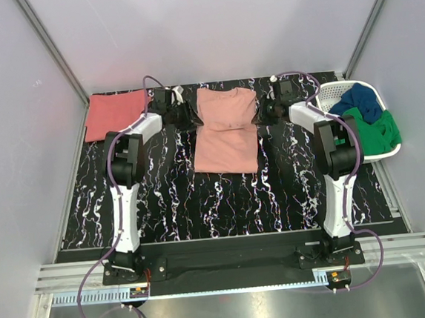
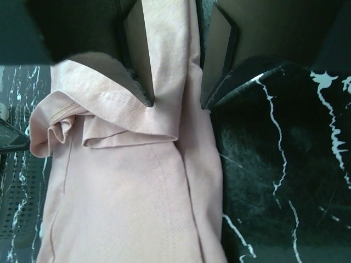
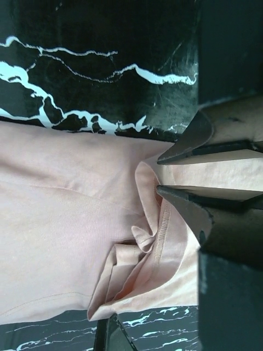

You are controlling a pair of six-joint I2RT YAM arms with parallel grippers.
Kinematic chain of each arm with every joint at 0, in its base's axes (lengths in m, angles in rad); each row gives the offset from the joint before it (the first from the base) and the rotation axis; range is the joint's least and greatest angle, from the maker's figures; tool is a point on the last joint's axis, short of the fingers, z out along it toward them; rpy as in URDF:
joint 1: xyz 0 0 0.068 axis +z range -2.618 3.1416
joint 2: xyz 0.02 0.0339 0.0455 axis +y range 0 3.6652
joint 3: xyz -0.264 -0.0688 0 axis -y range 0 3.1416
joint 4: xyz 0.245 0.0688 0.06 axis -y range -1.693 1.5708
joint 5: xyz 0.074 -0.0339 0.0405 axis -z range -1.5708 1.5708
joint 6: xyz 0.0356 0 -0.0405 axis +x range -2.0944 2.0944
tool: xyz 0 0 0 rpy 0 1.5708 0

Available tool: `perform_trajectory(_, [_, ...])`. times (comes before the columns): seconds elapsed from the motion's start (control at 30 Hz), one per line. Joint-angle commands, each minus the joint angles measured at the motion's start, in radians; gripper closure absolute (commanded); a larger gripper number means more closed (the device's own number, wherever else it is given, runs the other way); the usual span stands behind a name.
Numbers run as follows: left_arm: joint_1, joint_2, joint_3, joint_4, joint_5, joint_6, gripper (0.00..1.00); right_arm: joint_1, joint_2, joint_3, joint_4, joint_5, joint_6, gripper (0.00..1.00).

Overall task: Fold and stack the t-shirts
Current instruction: Fold the tshirt

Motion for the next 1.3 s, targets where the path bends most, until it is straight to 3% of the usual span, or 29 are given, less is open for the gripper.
perform_trajectory(0.0, [-0.001, 0.010, 0.054, 0.057, 0.044, 0.023, 0.55, -0.020, -0.033, -0.015, 0.049, -0.071, -0.044, 0.71])
perform_trajectory(0.6, [-0.001, 0.051, 0.103, 0.046, 0.052, 0.032, 0.57, -0.063, 0.019, -0.037, 0.129, -0.206, -0.056, 0.64])
perform_trajectory(0.73, [-0.001, 0.059, 0.119, 0.046, 0.061, 0.029, 0.68, -0.066, 0.033, -0.023, 0.130, -0.205, -0.056, 0.64])
perform_trajectory(0.9, [-0.001, 0.057, 0.123, 0.049, 0.055, 0.014, 0.98, -0.067, 0.041, -0.017, 0.136, -0.203, -0.054, 0.68])
perform_trajectory(1.17, [0.001, 0.035, 0.085, 0.077, 0.012, -0.024, 1.00, -0.070, 0.056, -0.003, 0.138, -0.199, -0.047, 0.77])
perform_trajectory(1.27, [0.002, 0.034, 0.076, 0.081, -0.005, -0.035, 1.00, -0.075, 0.062, 0.020, 0.132, -0.180, -0.036, 0.91])
